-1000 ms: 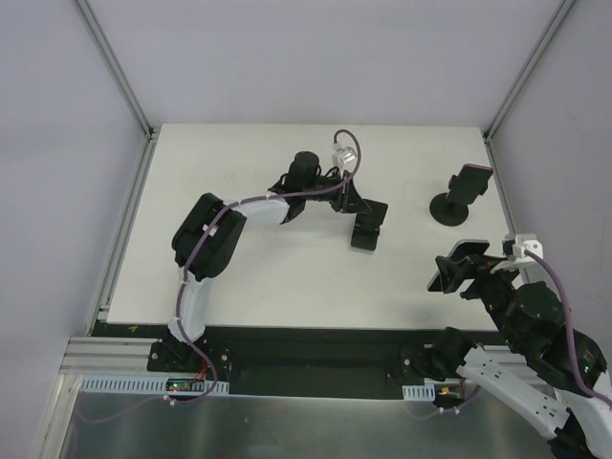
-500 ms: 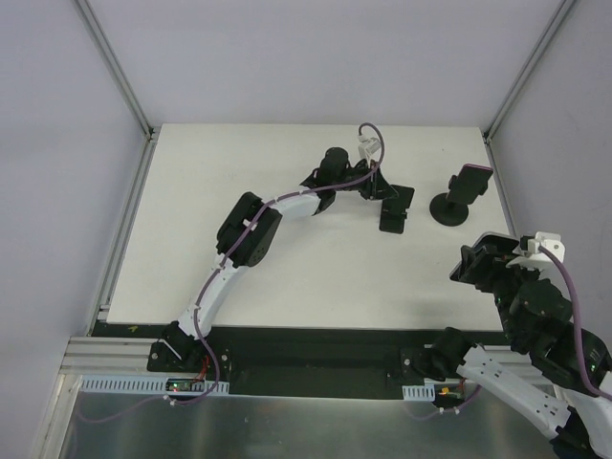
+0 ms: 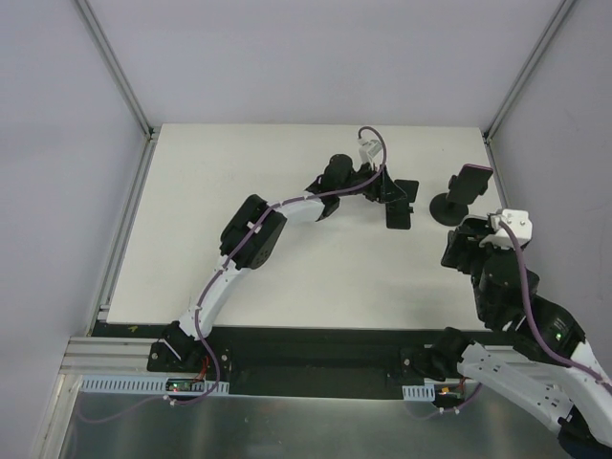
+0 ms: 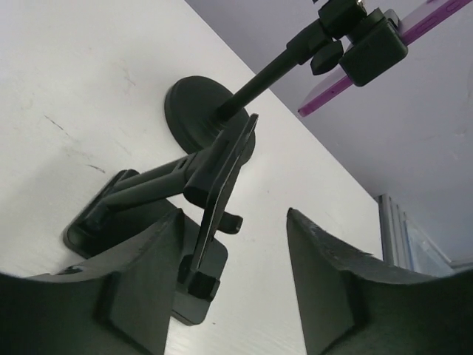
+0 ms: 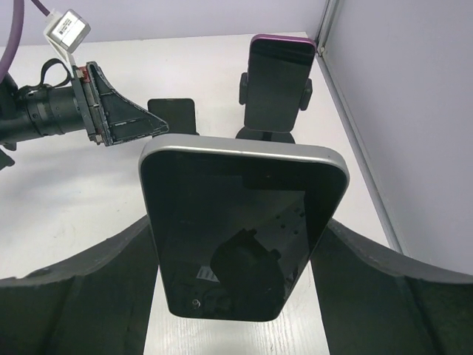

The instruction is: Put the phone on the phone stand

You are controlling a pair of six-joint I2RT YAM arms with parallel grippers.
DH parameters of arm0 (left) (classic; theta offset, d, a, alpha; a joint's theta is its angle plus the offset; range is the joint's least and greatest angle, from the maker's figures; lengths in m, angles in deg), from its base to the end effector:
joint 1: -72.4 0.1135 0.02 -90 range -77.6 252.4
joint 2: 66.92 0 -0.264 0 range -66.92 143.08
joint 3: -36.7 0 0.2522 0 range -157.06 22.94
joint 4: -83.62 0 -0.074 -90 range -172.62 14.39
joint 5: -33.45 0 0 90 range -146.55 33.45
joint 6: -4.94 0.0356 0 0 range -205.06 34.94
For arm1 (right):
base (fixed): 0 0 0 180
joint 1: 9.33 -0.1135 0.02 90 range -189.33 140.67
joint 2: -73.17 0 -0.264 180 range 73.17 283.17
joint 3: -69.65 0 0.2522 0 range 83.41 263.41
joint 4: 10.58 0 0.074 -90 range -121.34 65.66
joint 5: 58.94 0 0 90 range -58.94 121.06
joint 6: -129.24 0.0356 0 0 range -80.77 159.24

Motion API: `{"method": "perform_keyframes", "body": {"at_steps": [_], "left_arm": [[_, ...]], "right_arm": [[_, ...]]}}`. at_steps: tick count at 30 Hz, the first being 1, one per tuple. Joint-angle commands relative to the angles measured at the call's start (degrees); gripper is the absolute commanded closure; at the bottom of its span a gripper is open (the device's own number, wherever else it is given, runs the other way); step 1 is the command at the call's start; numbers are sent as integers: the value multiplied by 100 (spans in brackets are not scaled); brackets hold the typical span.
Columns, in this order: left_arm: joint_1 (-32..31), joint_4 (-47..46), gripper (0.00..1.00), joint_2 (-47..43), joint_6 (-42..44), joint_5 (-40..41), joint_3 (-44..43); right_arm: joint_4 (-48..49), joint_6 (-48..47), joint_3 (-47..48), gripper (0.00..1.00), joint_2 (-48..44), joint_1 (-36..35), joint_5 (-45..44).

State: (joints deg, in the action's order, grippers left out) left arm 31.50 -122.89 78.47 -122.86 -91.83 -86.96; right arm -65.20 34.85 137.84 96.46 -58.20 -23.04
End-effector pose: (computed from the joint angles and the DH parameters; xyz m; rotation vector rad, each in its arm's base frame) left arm 0.4206 -0.3915 0.1787 0.6047 1.6071 -1.5177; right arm 0.0544 0.0184 0.3799 -0.0974 1.6725 -0.2362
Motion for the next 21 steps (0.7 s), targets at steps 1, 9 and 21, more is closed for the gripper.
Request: {"method": "perform_keyframes", "body": {"at_steps": [1, 9, 21], "left_arm": [[108, -603, 35, -422, -104, -30, 285], [785, -1491, 15, -1626, -499, -146, 1936], [1190, -1124, 19, -2190, 739, -454, 2791]], "right_arm": [[1096, -440, -56, 99, 578, 52, 30], [2256, -415, -328, 100, 1720, 1860, 2767], [4337, -1196, -187, 100, 4190, 3189, 4609]]}}
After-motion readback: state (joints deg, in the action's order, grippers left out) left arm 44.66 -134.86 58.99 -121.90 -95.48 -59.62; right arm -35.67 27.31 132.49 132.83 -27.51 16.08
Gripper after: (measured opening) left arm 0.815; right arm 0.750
